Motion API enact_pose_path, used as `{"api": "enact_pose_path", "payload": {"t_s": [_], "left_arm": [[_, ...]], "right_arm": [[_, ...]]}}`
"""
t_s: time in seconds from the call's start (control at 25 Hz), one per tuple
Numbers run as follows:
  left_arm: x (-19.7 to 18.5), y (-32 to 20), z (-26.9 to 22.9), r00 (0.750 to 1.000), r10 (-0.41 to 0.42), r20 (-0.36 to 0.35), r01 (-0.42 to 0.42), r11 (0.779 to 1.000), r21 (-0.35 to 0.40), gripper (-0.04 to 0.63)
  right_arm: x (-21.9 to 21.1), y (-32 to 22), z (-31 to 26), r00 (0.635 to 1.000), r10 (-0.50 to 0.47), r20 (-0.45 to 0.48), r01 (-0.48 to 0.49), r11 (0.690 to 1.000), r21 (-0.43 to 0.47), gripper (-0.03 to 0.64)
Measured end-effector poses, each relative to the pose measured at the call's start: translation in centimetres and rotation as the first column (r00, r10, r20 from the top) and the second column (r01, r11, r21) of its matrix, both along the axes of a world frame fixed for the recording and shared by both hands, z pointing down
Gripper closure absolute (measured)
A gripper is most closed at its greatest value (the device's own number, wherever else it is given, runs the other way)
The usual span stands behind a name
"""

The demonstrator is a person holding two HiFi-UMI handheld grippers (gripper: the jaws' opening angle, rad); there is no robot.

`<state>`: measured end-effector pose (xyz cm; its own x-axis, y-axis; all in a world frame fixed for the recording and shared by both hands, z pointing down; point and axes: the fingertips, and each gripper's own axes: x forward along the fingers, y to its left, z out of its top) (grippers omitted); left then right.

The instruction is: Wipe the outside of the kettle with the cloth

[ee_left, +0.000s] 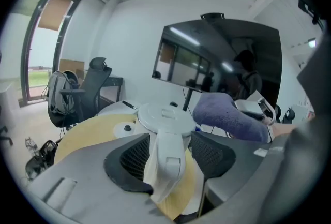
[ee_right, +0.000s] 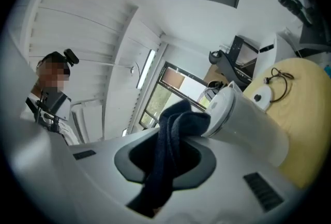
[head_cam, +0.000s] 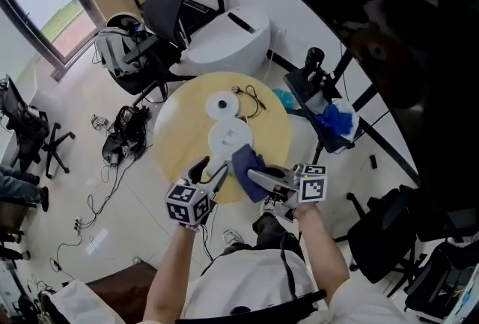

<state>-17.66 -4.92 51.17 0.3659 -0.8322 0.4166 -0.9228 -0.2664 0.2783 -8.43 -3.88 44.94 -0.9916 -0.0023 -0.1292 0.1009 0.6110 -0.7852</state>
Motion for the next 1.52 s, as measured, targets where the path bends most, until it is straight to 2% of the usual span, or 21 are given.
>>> {"api": "enact_pose_path", "payload": {"t_s": [0.12, 0.28, 0.36, 0.44, 0.56, 0.68, 0.84, 0.96, 1.12, 1.24, 1.4, 1.52], "left_arm": [[-1.2, 1.5, -2.1, 0.996, -0.061, -0.070, 0.066, 0.996, 0.062, 0.337], [-3.2, 5.7, -3.8, 0.979, -0.138, -0.148, 0.159, 0.978, 0.138, 0.348], [-3.6, 7.7, -4.0, 0.969, -0.160, -0.187, 0.191, 0.968, 0.165, 0.448], [-3.4, 9.3, -4.0, 0.963, -0.161, -0.215, 0.201, 0.963, 0.181, 0.594], [-2.9, 11.5, -3.8, 0.959, -0.155, -0.238, 0.199, 0.965, 0.171, 0.595], [-2.5, 13.7, -4.3, 0.962, -0.196, -0.188, 0.230, 0.957, 0.179, 0.595], [-1.4, 16.0, -4.9, 0.956, -0.262, -0.131, 0.281, 0.945, 0.165, 0.595], [1.0, 18.0, -5.8, 0.948, -0.298, -0.109, 0.312, 0.937, 0.158, 0.595], [6.1, 22.0, -6.7, 0.933, -0.346, -0.097, 0.358, 0.919, 0.167, 0.595], [10.4, 24.9, -6.2, 0.923, -0.382, -0.041, 0.384, 0.911, 0.153, 0.595], [13.7, 28.9, -5.8, 0.892, -0.450, -0.028, 0.450, 0.883, 0.136, 0.595], [15.7, 31.6, -5.7, 0.881, -0.472, -0.011, 0.471, 0.876, 0.105, 0.595]], "right_arm": [[2.6, 0.4, -0.8, 0.990, 0.129, -0.056, -0.126, 0.991, 0.052, 0.549], [4.4, 1.6, 0.0, 0.929, 0.299, -0.219, -0.276, 0.953, 0.127, 0.549], [4.9, 2.7, 0.7, 0.887, 0.352, -0.297, -0.314, 0.934, 0.169, 0.549], [5.2, 3.8, 1.3, 0.844, 0.397, -0.361, -0.339, 0.916, 0.216, 0.549], [5.0, 5.2, 1.3, 0.792, 0.463, -0.397, -0.369, 0.882, 0.293, 0.549], [4.6, 6.6, -0.1, 0.797, 0.474, -0.375, -0.361, 0.871, 0.333, 0.548], [5.2, 7.7, 0.5, 0.761, 0.439, -0.477, -0.306, 0.892, 0.333, 0.551], [6.9, 9.6, -0.8, 0.768, 0.429, -0.476, -0.261, 0.888, 0.380, 0.551], [11.9, 13.5, -0.7, 0.784, 0.408, -0.468, -0.210, 0.883, 0.419, 0.549], [17.1, 16.4, 0.5, 0.788, 0.394, -0.473, -0.195, 0.888, 0.416, 0.549], [23.0, 18.3, 0.7, 0.783, 0.419, -0.461, -0.234, 0.884, 0.406, 0.549], [26.1, 19.4, -0.2, 0.776, 0.454, -0.439, -0.273, 0.868, 0.415, 0.549]]}}
